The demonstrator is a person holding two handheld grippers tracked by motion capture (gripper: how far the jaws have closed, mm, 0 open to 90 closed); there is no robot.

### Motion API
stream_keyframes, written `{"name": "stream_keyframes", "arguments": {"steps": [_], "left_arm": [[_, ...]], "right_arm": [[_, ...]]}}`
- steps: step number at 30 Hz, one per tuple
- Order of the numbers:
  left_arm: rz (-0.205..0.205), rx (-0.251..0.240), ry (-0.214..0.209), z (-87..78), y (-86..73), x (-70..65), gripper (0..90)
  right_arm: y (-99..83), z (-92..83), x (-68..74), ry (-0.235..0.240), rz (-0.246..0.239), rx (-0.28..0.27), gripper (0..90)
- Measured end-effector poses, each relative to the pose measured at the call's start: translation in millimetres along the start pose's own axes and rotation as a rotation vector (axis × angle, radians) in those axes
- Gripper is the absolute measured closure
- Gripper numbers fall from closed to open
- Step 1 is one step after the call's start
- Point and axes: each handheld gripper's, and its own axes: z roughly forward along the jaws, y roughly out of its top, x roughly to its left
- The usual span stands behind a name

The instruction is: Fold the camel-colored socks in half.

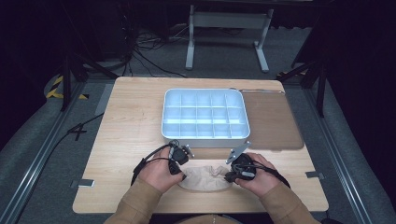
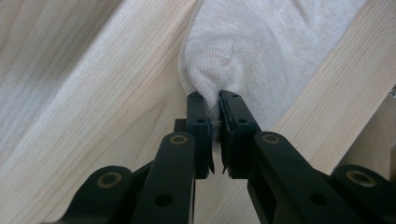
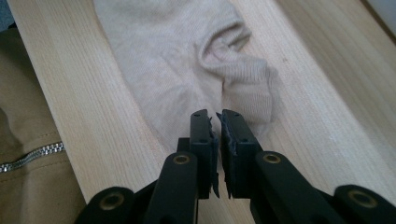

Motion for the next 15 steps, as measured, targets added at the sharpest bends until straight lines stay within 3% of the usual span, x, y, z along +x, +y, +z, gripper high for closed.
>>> {"name": "stream_keyframes", "arguments": {"steps": [5, 15], "left_arm": [[-0.01, -0.004, -0.004, -7.3, -3.7, 2.7, 83.1], [-0.007, -0.009, -0.012, -10.5, -4.9, 2.4, 83.0]], "right_arm": [[-0.4, 9.8, -1.0, 0.021, 0.012, -0.002, 86.0], [-1.3, 14.8, -3.1, 0.006, 0.006, 0.005, 88.7]]}}
